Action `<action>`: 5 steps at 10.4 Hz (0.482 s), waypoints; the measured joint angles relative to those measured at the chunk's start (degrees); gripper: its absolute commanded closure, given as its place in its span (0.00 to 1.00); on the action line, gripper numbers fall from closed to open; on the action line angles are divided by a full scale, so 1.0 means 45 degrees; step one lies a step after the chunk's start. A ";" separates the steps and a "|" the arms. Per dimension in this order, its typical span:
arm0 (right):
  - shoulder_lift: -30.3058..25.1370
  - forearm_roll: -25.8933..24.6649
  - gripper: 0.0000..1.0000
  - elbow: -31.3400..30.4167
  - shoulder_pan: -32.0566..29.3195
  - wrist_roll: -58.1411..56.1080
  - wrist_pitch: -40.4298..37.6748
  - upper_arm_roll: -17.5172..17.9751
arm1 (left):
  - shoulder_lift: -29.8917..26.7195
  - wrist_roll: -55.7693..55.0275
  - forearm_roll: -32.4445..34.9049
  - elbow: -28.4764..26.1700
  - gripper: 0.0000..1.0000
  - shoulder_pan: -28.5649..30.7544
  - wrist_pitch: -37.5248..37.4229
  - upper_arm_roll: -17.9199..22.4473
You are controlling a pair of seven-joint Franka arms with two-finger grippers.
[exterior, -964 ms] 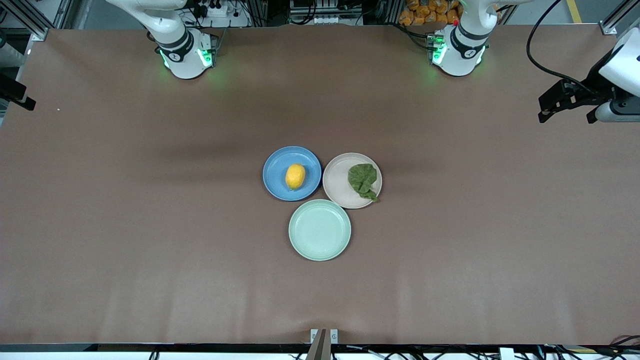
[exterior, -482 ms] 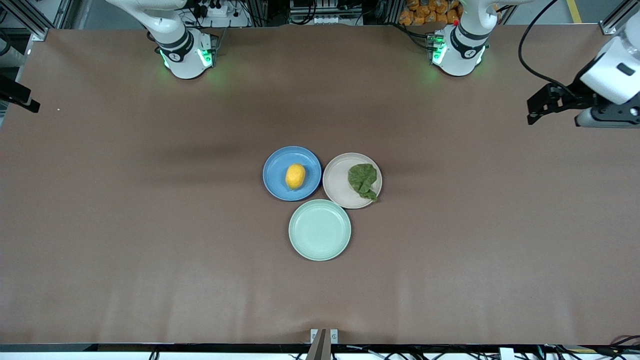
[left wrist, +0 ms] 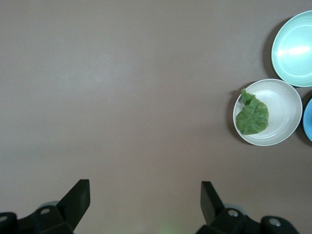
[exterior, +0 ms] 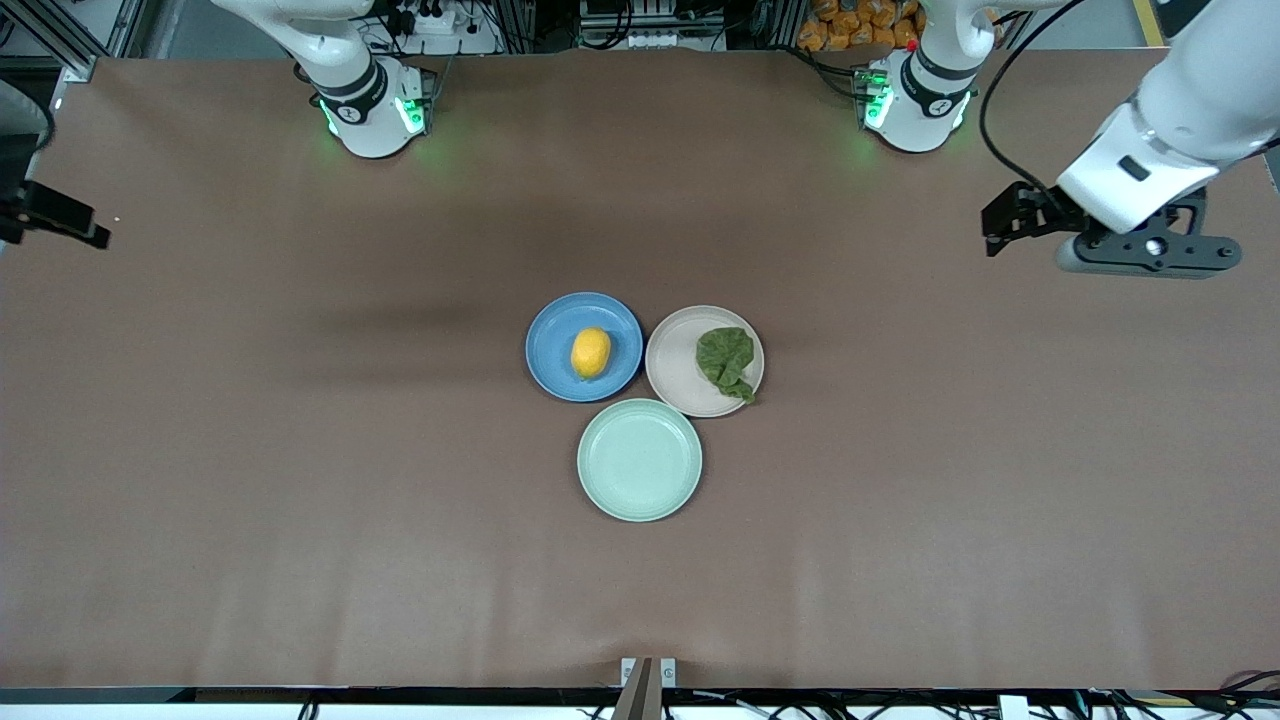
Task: Pick lemon and lettuce from blue and beige plates
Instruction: 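Move the right gripper to the lemon while the left gripper reaches the lettuce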
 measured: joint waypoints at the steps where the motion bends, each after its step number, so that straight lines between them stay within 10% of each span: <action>1: 0.0256 0.0005 0.00 -0.0004 0.0392 0.0575 0.0204 0.0020 | 0.0069 -0.0548 -0.0003 0.0003 0.00 -0.0006 0.0007 -0.0190; 5: 0.0801 0.0017 0.00 -0.0009 0.2286 0.3030 0.0546 0.0086 | 0.0708 -0.2918 -0.0014 -0.0003 0.00 -0.0051 0.0564 -0.1303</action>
